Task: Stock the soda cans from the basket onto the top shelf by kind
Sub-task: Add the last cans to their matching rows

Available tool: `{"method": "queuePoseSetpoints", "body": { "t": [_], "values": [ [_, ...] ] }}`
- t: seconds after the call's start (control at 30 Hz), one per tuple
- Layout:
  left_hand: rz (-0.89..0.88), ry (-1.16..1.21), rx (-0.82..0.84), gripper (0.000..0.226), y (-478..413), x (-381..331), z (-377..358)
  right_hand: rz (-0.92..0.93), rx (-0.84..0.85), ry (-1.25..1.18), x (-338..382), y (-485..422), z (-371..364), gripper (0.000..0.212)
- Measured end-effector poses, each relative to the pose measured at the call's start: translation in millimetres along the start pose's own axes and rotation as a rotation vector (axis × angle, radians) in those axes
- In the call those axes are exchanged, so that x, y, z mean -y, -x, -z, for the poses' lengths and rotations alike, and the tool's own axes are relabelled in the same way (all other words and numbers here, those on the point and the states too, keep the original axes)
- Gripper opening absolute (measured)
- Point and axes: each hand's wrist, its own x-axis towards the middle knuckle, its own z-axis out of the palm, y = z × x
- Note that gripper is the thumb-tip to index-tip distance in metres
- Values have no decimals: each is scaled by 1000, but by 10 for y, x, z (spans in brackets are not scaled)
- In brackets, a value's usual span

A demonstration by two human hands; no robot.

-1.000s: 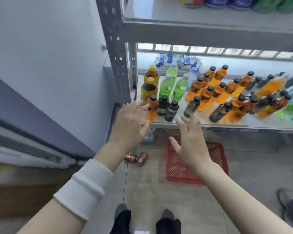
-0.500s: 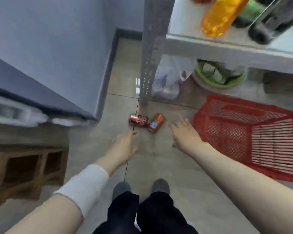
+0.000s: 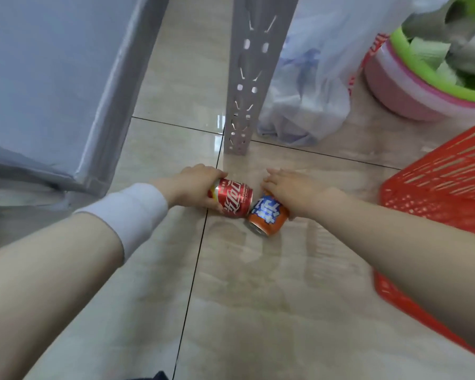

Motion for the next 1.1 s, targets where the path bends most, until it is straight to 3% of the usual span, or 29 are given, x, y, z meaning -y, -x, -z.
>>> {"method": "queuePoseSetpoints", "body": {
  "t": [0.23, 0.43, 0.53, 0.67, 0.77, 0.97, 1.1],
  "values": [
    [52, -24, -28, 79, 27, -88, -174, -3, -24, 1, -27, 79, -67, 72],
    [166, 370, -155, 59, 510, -241, -245, -130, 14, -106, 37, 565, 50, 67],
    [272, 592, -179, 59, 1089, -478, -51, -236, -19, -300, 107, 1098, 267, 70],
    [427, 881, -242, 64, 2048, -1013, 525, -338, -88, -650, 224, 2112, 848, 70],
    [464, 949, -291, 70, 2874, -1478, 1165, -383, -121, -886, 333, 3024, 1474, 63],
    [451, 1157, -297, 80, 4533, -2377, 2549, -475, -215, -1247, 629, 5005, 2941, 59],
    [365, 1283, -362, 65, 5354, -2907, 3344, -540, -316, -1426, 777, 6063, 3582, 60]
  ]
}}
